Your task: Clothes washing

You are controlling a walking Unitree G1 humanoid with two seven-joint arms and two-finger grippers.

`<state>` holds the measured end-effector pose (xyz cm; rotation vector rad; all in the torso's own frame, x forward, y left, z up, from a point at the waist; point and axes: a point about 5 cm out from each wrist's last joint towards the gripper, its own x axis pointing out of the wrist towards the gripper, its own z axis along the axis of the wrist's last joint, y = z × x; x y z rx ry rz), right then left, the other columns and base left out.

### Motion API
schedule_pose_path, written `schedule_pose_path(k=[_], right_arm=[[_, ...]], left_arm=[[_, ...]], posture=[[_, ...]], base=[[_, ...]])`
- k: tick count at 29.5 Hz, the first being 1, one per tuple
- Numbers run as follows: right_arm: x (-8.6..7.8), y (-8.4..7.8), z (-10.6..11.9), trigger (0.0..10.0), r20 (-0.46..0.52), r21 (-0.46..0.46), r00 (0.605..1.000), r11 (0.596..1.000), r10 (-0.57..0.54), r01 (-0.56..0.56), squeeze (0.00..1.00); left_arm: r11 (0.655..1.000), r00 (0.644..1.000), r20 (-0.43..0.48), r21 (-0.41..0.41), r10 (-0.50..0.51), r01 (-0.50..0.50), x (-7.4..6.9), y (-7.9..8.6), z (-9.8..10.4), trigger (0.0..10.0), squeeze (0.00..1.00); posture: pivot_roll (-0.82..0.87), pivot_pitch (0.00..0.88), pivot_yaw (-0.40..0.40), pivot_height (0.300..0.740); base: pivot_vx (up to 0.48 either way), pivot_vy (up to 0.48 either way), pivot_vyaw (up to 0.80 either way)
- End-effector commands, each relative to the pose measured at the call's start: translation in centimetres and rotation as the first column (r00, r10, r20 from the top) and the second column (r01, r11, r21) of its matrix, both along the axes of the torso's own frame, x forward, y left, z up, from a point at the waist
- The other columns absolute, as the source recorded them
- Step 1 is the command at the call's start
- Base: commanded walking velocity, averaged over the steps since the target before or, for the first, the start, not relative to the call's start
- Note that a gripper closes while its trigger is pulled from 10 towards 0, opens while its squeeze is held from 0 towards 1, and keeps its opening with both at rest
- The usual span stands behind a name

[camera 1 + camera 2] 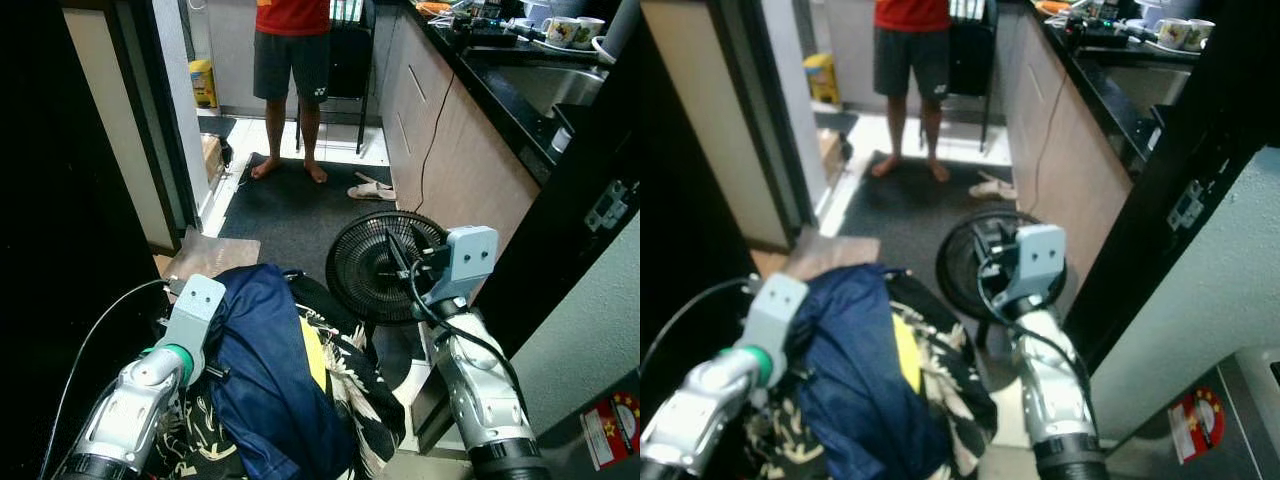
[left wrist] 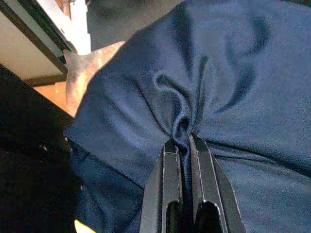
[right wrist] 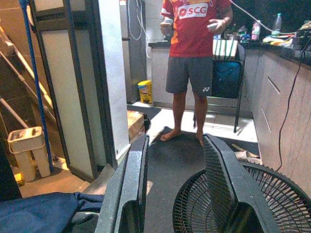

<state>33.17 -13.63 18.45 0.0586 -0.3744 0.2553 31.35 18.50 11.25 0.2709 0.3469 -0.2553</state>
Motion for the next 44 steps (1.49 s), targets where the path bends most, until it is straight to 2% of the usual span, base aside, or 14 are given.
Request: schedule_pose_path(k=[1, 3, 8, 9, 10, 11, 12, 15, 18, 21, 25, 31, 35, 44], right_arm=[[0.0, -0.4, -0.1, 10.0, -0.010, 0.001, 1.000, 1.000, -0.010, 0.010, 0.00], [0.0, -0.3, 0.1, 10.0, -0.005, 0.001, 1.000, 1.000, -0.010, 0.010, 0.00], [0.0, -0.3, 0.3, 10.0, 0.002, 0.004, 1.000, 1.000, -0.011, 0.011, 0.00], [0.0, -0.4, 0.5, 10.0, 0.009, 0.006, 1.000, 1.000, -0.014, 0.014, 0.00], [0.0, -0.4, 0.9, 10.0, 0.020, 0.010, 1.000, 1.000, -0.017, 0.017, 0.00], [0.0, -0.4, 0.9, 10.0, 0.020, 0.010, 1.000, 1.000, -0.017, 0.017, 0.00], [0.0, -0.5, 1.2, 10.0, 0.030, 0.012, 0.999, 1.000, -0.019, 0.019, 0.00], [-0.1, -0.4, 1.6, 10.0, 0.045, 0.017, 0.999, 1.000, -0.020, 0.019, 0.00], [-0.1, -0.3, 3.4, 10.0, 0.097, 0.043, 0.995, 0.999, -0.016, 0.012, 0.00], [-0.2, -0.3, 4.4, 10.0, 0.130, 0.061, 0.991, 0.998, -0.015, 0.007, 0.00], [-0.3, -0.3, 5.0, 10.0, 0.152, 0.068, 0.988, 0.998, -0.015, 0.004, 0.00], [-0.6, -0.4, 6.0, 10.0, 0.187, 0.083, 0.982, 0.997, -0.021, 0.006, 0.00], [-0.4, -0.8, 6.0, 10.0, 0.161, 0.141, 0.986, 0.990, -0.040, 0.017, 0.00], [-0.2, -0.9, 5.9, 10.0, 0.141, 0.169, 0.989, 0.985, -0.045, 0.021, 0.00]], left_arm=[[1.000, 0.999, 0.033, -0.018, -0.009, 0.009, 0.0, -0.3, 0.4, 0.0, 0.00], [0.996, 0.982, 0.186, -0.085, -0.015, 0.032, 1.0, -1.4, 3.7, 0.0, 0.00], [0.986, 0.949, 0.314, -0.151, -0.014, 0.064, 1.6, -2.3, 6.9, 0.0, 0.00], [0.975, 0.916, 0.401, -0.207, 0.004, 0.086, 1.9, -2.9, 9.4, 0.0, 0.00], [0.956, 0.871, 0.491, -0.261, 0.013, 0.133, 2.0, -3.7, 12.2, 4.4, 0.00], [0.956, 0.871, 0.491, -0.261, 0.013, 0.133, 2.0, -3.7, 12.2, 4.4, 0.00], [0.941, 0.831, 0.556, -0.293, 0.022, 0.172, 2.0, -4.3, 14.4, 10.0, 0.00], [0.922, 0.790, 0.613, -0.319, 0.024, 0.219, 1.9, -5.0, 16.6, 10.0, 0.00], [0.878, 0.675, 0.738, -0.338, 0.024, 0.338, 1.2, -7.0, 21.8, 10.0, 0.00], [0.855, 0.609, 0.793, -0.340, 0.036, 0.392, 0.6, -7.8, 24.3, 10.0, 0.00], [0.839, 0.586, 0.810, -0.335, 0.025, 0.428, 0.3, -8.1, 25.2, 10.0, 0.00], [0.866, 0.597, 0.802, -0.284, -0.020, 0.411, 0.4, -8.0, 24.4, 10.0, 0.00], [0.891, 0.670, 0.742, -0.319, 0.023, 0.323, 0.8, -6.7, 22.3, 10.0, 0.00], [0.896, 0.688, 0.724, -0.335, 0.048, 0.291, 1.0, -6.1, 22.1, 10.0, 0.00]], posture=[[-0.01, 0.057, 0.002, 0.740], [-0.02, 0.054, 0.003, 0.740], [-0.02, 0.052, 0.006, 0.740], [-0.03, 0.048, 0.009, 0.740], [-0.03, 0.048, 0.009, 0.740], [-0.03, 0.048, 0.009, 0.740], [-0.03, 0.048, 0.009, 0.740], [-0.03, 0.043, 0.009, 0.740], [-0.04, 0.042, 0.008, 0.740], [-0.04, 0.042, 0.008, 0.740], [-0.04, 0.039, 0.010, 0.740], [-0.05, 0.037, 0.016, 0.740], [-0.03, 0.043, 0.009, 0.740], [-0.02, 0.051, 0.009, 0.740]], base=[[0.000, 0.000, 0.00], [0.000, 0.000, 0.00], [0.000, 0.000, 0.00], [0.000, 0.000, 0.00], [0.000, 0.000, 0.00], [0.000, 0.000, 0.00], [0.000, 0.000, 0.00], [0.000, 0.000, 0.00], [0.000, 0.000, 0.00], [0.000, 0.000, 0.00], [0.000, 0.000, 0.00], [0.000, 0.000, 0.00], [0.000, 0.000, -0.40], [0.000, 0.000, -0.80]])
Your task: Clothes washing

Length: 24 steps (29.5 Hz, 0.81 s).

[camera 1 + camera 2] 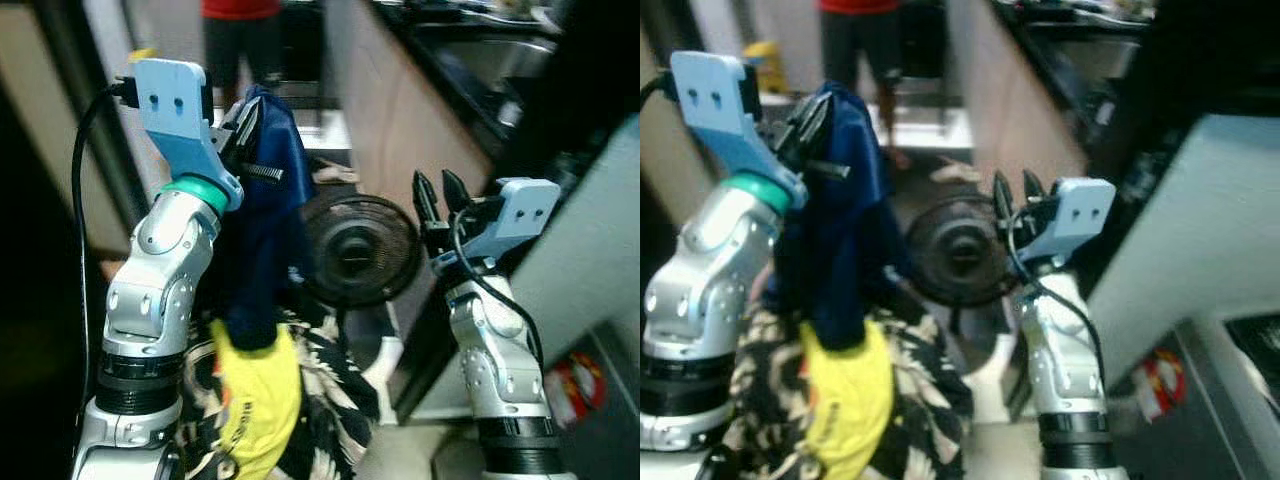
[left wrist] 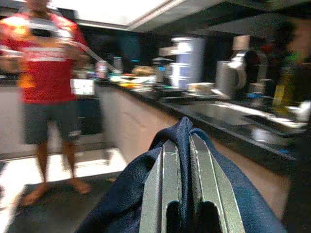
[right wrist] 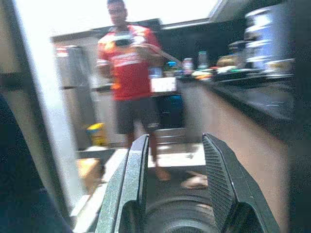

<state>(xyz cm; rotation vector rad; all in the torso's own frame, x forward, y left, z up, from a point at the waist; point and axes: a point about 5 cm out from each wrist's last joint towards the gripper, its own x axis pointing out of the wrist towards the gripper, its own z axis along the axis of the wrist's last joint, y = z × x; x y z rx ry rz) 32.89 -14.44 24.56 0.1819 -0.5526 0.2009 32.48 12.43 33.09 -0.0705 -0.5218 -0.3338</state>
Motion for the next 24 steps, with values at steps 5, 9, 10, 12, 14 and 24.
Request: schedule_pose_path(k=[5, 9, 10, 12, 14, 24], right_arm=[[-0.01, -0.08, -0.26, 10.0, -0.019, 0.019, 1.000, 1.000, -0.001, 0.001, 0.00], [-0.12, -0.28, -0.35, 10.0, -0.025, 0.033, 1.000, 0.999, -0.015, 0.016, 0.00], [-0.12, -0.28, -0.35, 10.0, -0.025, 0.033, 1.000, 0.999, -0.015, 0.016, 0.00], [-0.13, -0.38, -0.33, 10.0, -0.026, 0.042, 0.999, 0.999, -0.022, 0.023, 0.00], [-0.13, -0.43, -0.33, 10.0, -0.029, 0.046, 0.999, 0.999, -0.025, 0.026, 0.00], [-0.16, -0.60, -0.60, 10.0, -0.043, 0.057, 0.998, 0.998, -0.036, 0.038, 0.00]], left_arm=[[1.000, 1.000, 0.006, 0.011, 0.003, -0.003, -0.05, 0.02, 0.26, 10.0, 0.00], [1.000, 1.000, 0.002, 0.018, -0.003, 0.003, 0.10, -0.07, 0.29, 10.0, 0.00], [1.000, 1.000, 0.002, 0.018, -0.003, 0.003, 0.10, -0.07, 0.29, 10.0, 0.00], [1.000, 1.000, 0.000, 0.019, -0.005, 0.005, 0.15, -0.06, 0.37, 10.0, 0.00], [1.000, 1.000, -0.002, 0.020, -0.005, 0.005, 0.18, -0.05, 0.39, 10.0, 0.00], [1.000, 1.000, -0.017, 0.028, -0.001, 0.001, 0.38, 0.05, 0.23, 10.0, 0.00]], posture=[[-0.02, 0.054, 0.012, 0.740], [-0.03, 0.056, 0.025, 0.740], [-0.03, 0.056, 0.025, 0.740], [-0.03, 0.056, 0.028, 0.740], [-0.03, 0.057, 0.031, 0.740], [-0.02, 0.060, 0.038, 0.740]], base=[[0.000, 0.000, -0.80], [0.000, 0.000, -0.80], [0.000, 0.000, -0.80], [0.000, 0.000, -0.80], [0.000, 0.000, -0.80], [0.000, 0.000, -0.80]])
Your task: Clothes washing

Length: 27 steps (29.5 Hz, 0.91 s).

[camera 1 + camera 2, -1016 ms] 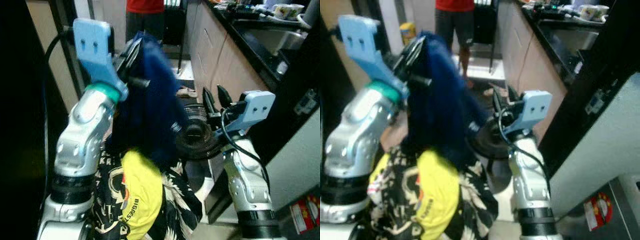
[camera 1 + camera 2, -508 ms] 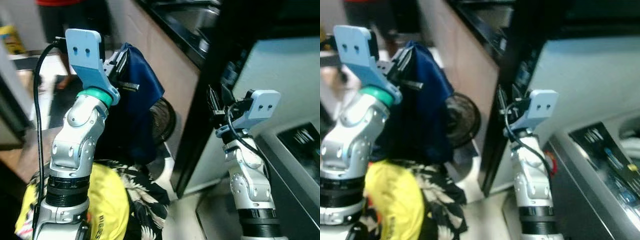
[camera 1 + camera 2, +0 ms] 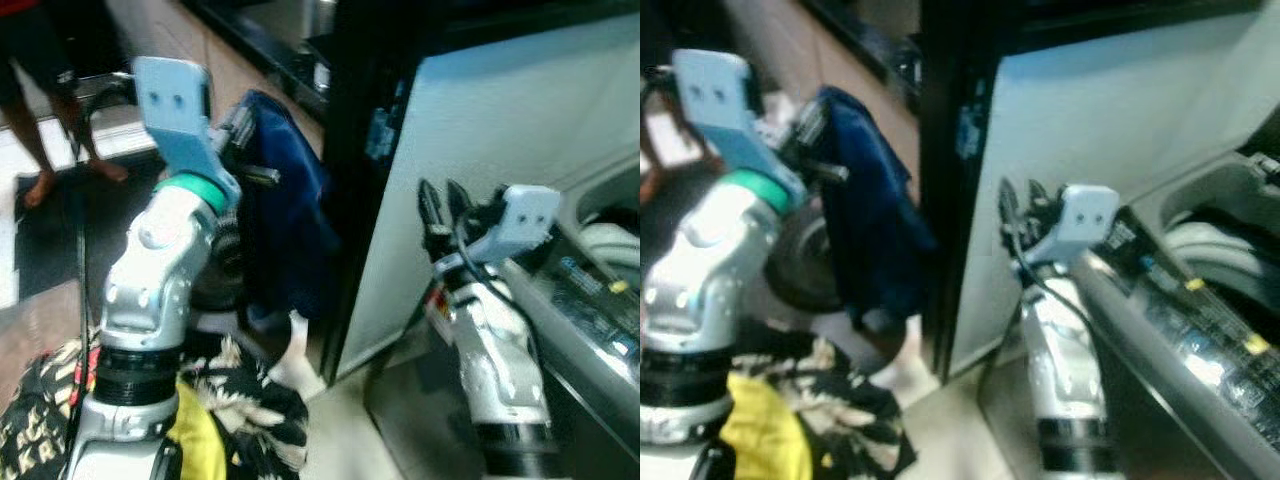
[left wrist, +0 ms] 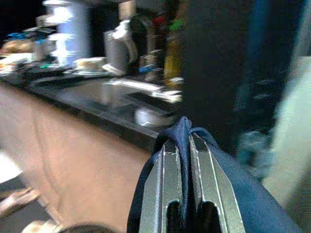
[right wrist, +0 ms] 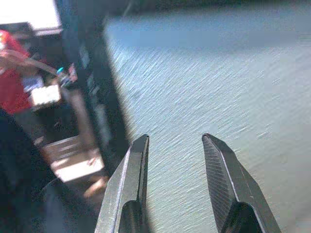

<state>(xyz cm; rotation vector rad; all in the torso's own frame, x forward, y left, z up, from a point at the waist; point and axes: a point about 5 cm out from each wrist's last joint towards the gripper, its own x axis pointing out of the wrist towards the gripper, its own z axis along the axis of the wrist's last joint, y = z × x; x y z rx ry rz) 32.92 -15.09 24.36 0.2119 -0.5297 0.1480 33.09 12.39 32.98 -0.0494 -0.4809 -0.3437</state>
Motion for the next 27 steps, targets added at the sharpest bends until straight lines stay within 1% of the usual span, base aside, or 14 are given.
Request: schedule_pose_path(k=[1, 5, 7, 10, 13, 14, 15, 16, 19, 21, 23, 24, 26, 27], right_arm=[[-0.2, 0.0, -0.4, 10.0, -0.011, 0.019, 1.000, 1.000, 0.003, -0.003, 0.00], [-0.3, 0.1, -0.3, 10.0, -0.003, 0.008, 1.000, 1.000, 0.002, -0.002, 0.00], [-1.0, 0.5, -0.2, 10.0, 0.020, -0.013, 1.000, 1.000, 0.018, -0.017, 0.00], [-1.4, 0.6, -0.1, 10.0, 0.027, -0.014, 0.999, 1.000, 0.024, -0.024, 0.00], [-2.7, 0.8, 0.4, 10.0, 0.049, -0.007, 0.998, 0.999, 0.031, -0.031, 0.00], [-2.7, 0.8, 0.4, 10.0, 0.049, -0.007, 0.998, 0.999, 0.031, -0.031, 0.00], [-3.7, 1.0, 0.8, 10.0, 0.068, -0.007, 0.997, 0.999, 0.033, -0.033, 0.00], [-3.7, 1.0, 0.8, 10.0, 0.068, -0.007, 0.997, 0.999, 0.033, -0.033, 0.00], [-5.1, 1.3, 1.5, 10.0, 0.099, -0.020, 0.994, 0.999, 0.036, -0.034, 0.00], [-5.1, 1.3, 1.5, 10.0, 0.099, -0.020, 0.994, 0.999, 0.036, -0.034, 0.00], [-5.1, 1.2, 2.9, 10.0, 0.166, -0.050, 0.986, 0.999, 0.016, -0.008, 0.00], [-5.1, 1.2, 2.9, 10.0, 0.166, -0.050, 0.986, 0.999, 0.016, -0.008, 0.00], [-4.6, 1.1, 4.7, 10.0, 0.236, -0.067, 0.972, 0.998, 0.009, 0.007, 0.00], [-4.6, 1.1, 4.7, 10.0, 0.236, -0.067, 0.972, 0.998, 0.009, 0.007, 0.00]], left_arm=[[1.000, 1.000, 0.019, -0.001, 0.003, -0.003, -0.2, 0.1, 0.3, 10.0, 0.00], [1.000, 1.000, 0.021, 0.004, -0.010, 0.010, -0.4, 0.2, 0.2, 10.0, 0.00], [0.993, 0.993, 0.024, 0.043, -0.115, 0.114, -1.7, 0.2, -0.5, 10.0, 0.00], [0.987, 0.988, 0.020, 0.062, -0.153, 0.151, -2.3, 0.2, -0.8, 10.0, 0.00], [0.975, 0.980, -0.020, 0.099, -0.197, 0.198, -3.7, 0.6, -2.2, 10.0, 0.00], [0.975, 0.980, -0.020, 0.099, -0.197, 0.198, -3.7, 0.6, -2.2, 10.0, 0.00], [0.976, 0.981, -0.043, 0.102, -0.189, 0.192, -4.2, 0.9, -2.8, 10.0, 0.00], [0.976, 0.981, -0.043, 0.102, -0.189, 0.192, -4.2, 0.9, -2.8, 10.0, 0.00], [0.982, 0.985, -0.067, 0.092, -0.160, 0.166, -4.9, 1.6, -3.7, 10.0, 0.00], [0.982, 0.985, -0.067, 0.092, -0.160, 0.166, -4.9, 1.6, -3.7, 10.0, 0.00], [0.985, 0.991, -0.063, 0.120, -0.117, 0.124, -5.1, 2.0, -4.1, 10.0, 0.00], [0.985, 0.991, -0.063, 0.120, -0.117, 0.124, -5.1, 2.0, -4.1, 10.0, 0.00], [0.987, 0.996, -0.024, 0.134, -0.086, 0.089, -4.5, 2.2, -3.3, 10.0, 0.00], [0.987, 0.996, -0.024, 0.134, -0.086, 0.089, -4.5, 2.2, -3.3, 10.0, 0.00]], posture=[[-0.02, 0.060, 0.038, 0.740], [-0.02, 0.061, 0.043, 0.740], [-0.02, 0.060, 0.049, 0.740], [-0.02, 0.060, 0.051, 0.740], [-0.01, 0.061, 0.051, 0.740], [-0.01, 0.061, 0.051, 0.740], [-0.01, 0.061, 0.051, 0.740], [-0.01, 0.061, 0.051, 0.740], [-0.01, 0.062, 0.055, 0.740], [-0.01, 0.062, 0.055, 0.740], [-0.01, 0.059, 0.054, 0.740], [-0.01, 0.059, 0.054, 0.740], [-0.01, 0.052, 0.051, 0.740], [-0.01, 0.052, 0.051, 0.740]], base=[[0.000, 0.000, -0.80], [0.000, 0.000, -0.80], [0.000, 0.000, -0.78], [0.000, 0.000, -0.78], [0.000, 0.000, -0.78], [0.000, 0.000, -0.78], [0.000, 0.000, -0.78], [0.000, 0.000, -0.78], [0.000, 0.000, -0.78], [0.000, 0.000, -0.78], [0.000, 0.000, -0.76], [0.000, 0.000, -0.76], [0.000, 0.000, -0.76], [0.000, 0.000, -0.76]])
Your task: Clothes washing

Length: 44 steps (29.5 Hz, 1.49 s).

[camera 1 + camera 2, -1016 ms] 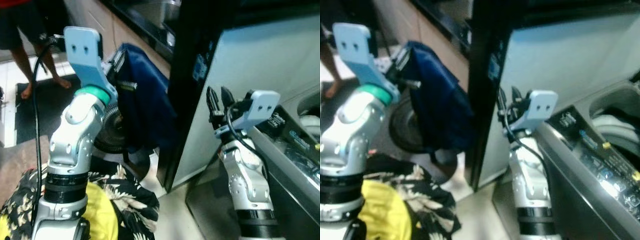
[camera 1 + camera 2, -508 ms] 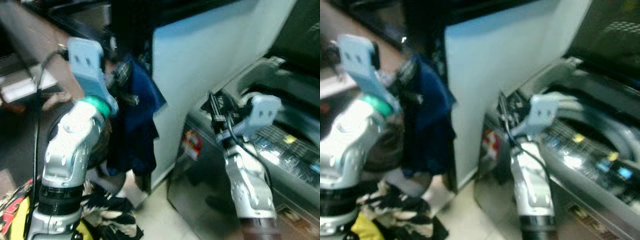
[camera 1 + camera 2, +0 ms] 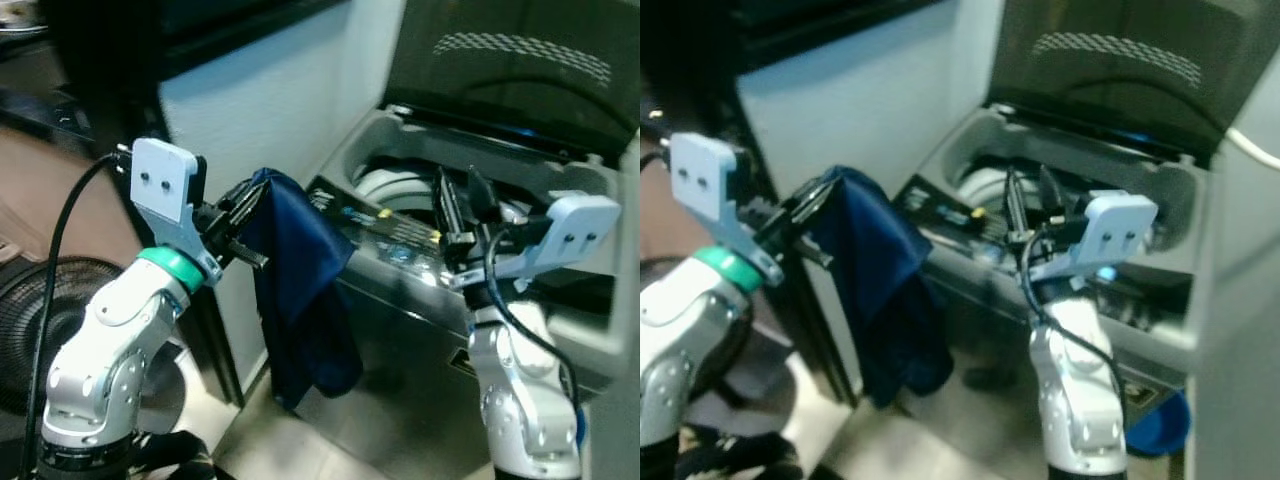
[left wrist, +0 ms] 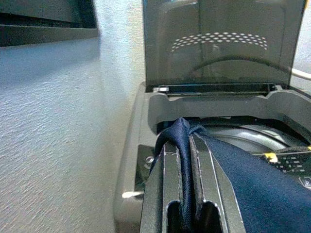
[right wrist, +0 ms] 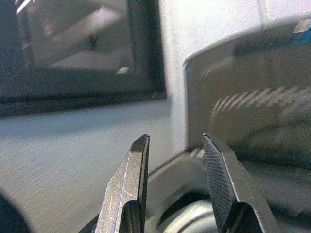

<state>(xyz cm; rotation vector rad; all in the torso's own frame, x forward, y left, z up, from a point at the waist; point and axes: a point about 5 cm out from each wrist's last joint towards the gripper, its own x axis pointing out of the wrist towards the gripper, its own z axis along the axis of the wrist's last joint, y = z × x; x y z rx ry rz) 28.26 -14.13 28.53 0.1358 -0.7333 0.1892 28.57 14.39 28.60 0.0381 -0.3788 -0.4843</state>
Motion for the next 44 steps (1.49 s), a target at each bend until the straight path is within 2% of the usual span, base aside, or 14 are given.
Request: schedule_pose_path(k=[1, 6, 19, 44], right_arm=[[0.1, 0.1, 0.5, 10.0, 0.028, -0.005, 1.000, 1.000, 0.000, 0.000, 0.00], [0.6, 0.1, 1.8, 10.0, 0.069, -0.008, 0.997, 1.000, 0.021, -0.020, 0.00], [0.7, -0.4, 1.5, 10.0, 0.017, 0.029, 1.000, 0.999, 0.014, -0.015, 0.00], [1.1, -0.5, 1.2, 10.0, -0.009, 0.064, 1.000, 0.998, 0.013, -0.012, 0.00]], left_arm=[[1.000, 0.998, 0.061, 0.000, 0.023, -0.023, 0.0, 0.2, 1.1, 10.0, 0.00], [0.999, 0.993, 0.105, -0.016, 0.045, -0.044, 0.7, 0.4, 2.3, 10.0, 0.00], [0.998, 0.993, 0.105, -0.034, 0.057, -0.054, 0.8, 0.4, 2.8, 10.0, 0.00], [0.995, 0.988, 0.120, -0.052, 0.094, -0.088, 1.2, 0.9, 3.4, 10.0, 0.00]], posture=[[-0.01, 0.052, 0.051, 0.740], [-0.01, 0.045, 0.047, 0.740], [-0.02, 0.038, 0.047, 0.740], [-0.01, 0.046, 0.050, 0.740]], base=[[0.000, 0.000, -0.76], [0.000, 0.000, -0.76], [0.000, 0.000, -0.76], [0.000, 0.000, -0.76]])
